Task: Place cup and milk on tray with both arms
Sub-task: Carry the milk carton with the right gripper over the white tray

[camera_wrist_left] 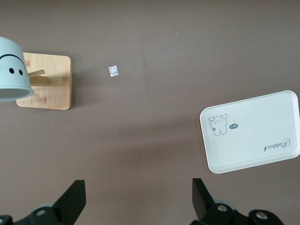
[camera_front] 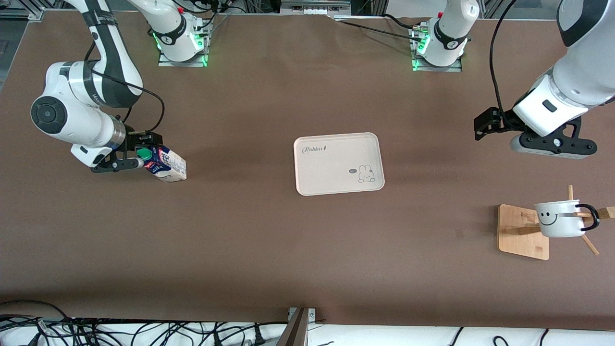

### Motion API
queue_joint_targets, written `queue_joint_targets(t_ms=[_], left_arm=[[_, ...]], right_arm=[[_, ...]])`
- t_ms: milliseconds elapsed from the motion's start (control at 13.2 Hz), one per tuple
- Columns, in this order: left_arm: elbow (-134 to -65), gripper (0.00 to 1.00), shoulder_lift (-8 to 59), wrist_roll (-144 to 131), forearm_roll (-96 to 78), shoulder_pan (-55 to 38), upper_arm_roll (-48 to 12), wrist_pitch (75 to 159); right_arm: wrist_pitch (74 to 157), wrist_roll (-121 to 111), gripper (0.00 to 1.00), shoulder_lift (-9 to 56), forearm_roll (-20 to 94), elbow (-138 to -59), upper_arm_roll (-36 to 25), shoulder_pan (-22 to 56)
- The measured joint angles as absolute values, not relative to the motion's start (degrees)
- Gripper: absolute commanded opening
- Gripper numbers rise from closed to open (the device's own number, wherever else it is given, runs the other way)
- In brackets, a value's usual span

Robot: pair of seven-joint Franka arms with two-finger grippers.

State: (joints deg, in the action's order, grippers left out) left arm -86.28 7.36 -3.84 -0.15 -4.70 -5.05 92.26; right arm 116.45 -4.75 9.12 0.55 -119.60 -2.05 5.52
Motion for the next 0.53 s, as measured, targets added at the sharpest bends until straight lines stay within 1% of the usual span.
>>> queue_joint_targets(t_ms=[228,532], left_arm=[[-86.19,1.0,7.45,-3.84,-0.15,-4.75,-5.05,92.22],[-86.05,1.0,7.45,-3.84,-0.15,-4.76,-5.05,92.13]], right_arm=[[116.58,-4.75,0.72,9.12,0.56,-119.6,-2.02,5.61],[116.64,-4.69,0.56,9.12,0.56,-119.6,-2.0,5.62]])
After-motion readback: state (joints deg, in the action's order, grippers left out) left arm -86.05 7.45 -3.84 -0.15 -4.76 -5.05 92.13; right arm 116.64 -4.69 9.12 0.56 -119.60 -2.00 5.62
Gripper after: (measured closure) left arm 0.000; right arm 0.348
